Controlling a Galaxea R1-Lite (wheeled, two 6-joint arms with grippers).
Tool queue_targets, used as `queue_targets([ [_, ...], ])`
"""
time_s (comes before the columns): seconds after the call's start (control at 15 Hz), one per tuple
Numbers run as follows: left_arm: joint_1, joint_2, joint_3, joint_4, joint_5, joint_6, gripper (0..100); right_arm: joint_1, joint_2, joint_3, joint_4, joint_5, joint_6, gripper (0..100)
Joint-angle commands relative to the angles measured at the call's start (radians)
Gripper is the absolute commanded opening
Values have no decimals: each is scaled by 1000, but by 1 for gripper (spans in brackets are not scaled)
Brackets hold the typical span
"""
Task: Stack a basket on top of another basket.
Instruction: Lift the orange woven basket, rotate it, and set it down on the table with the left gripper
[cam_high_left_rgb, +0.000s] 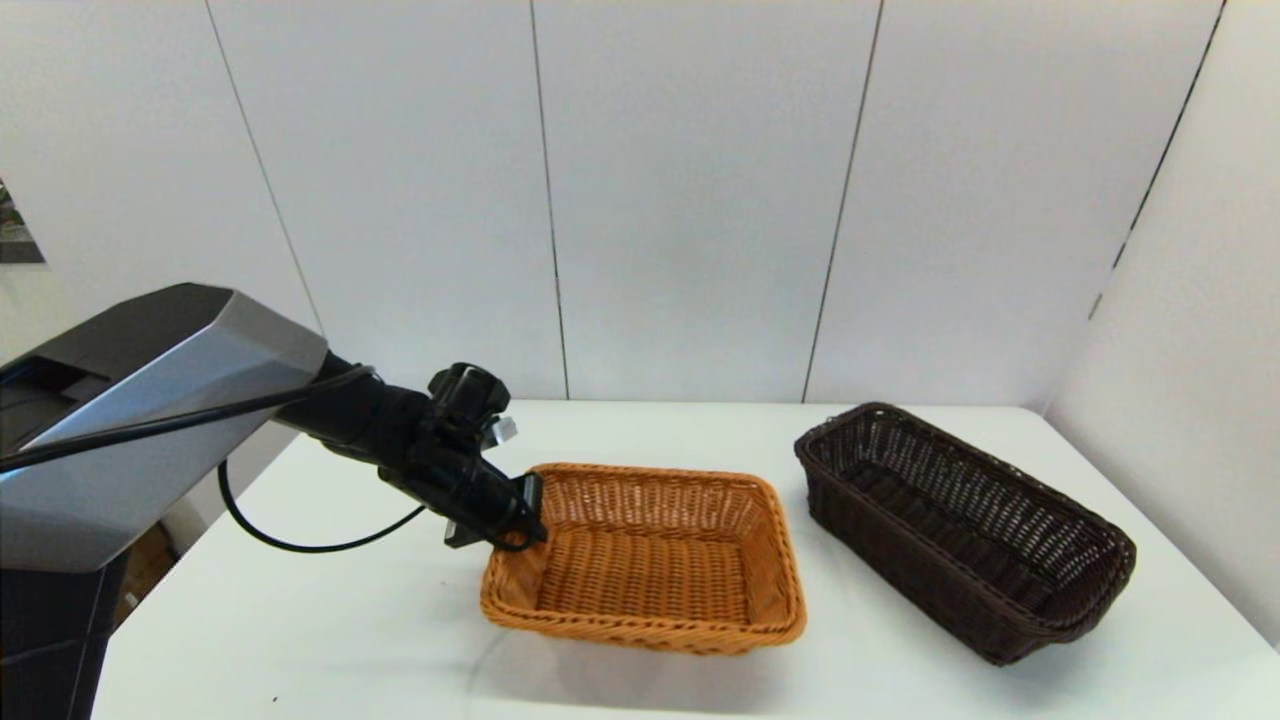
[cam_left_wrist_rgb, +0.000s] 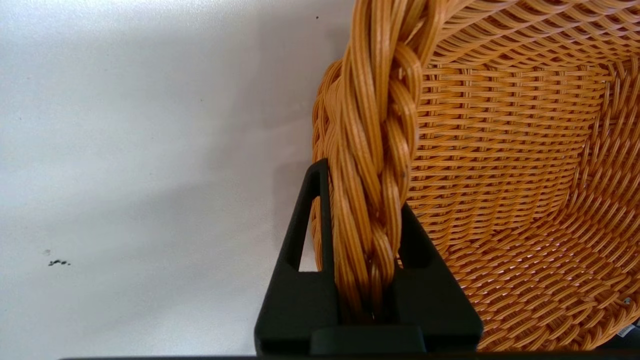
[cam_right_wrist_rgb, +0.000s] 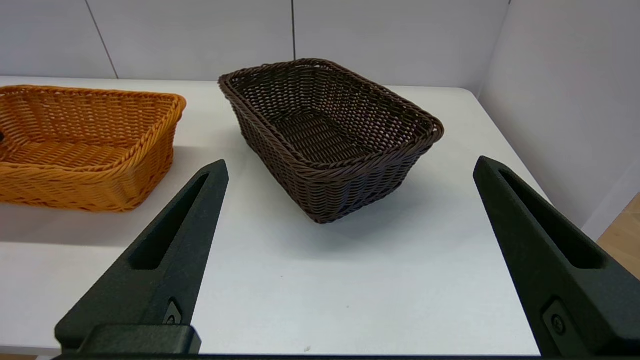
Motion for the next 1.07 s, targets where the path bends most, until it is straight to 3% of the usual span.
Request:
queue_targets([
  [0.07,0,-9,3,1,-4,-2,0,0,0,0,0,1,0,100],
  [0.13,0,-12,5,1,-4,-2,0,0,0,0,0,1,0,100],
  [0.2,0,-16,6,2,-4,-2,100,0,0,0,0,1,0,100],
  [0.6,1,-32,20,1,-6,-4,100,0,0,0,0,1,0,100],
  [1.07,59,-251,31,1,13,-4,100,0,0,0,0,1,0,100],
])
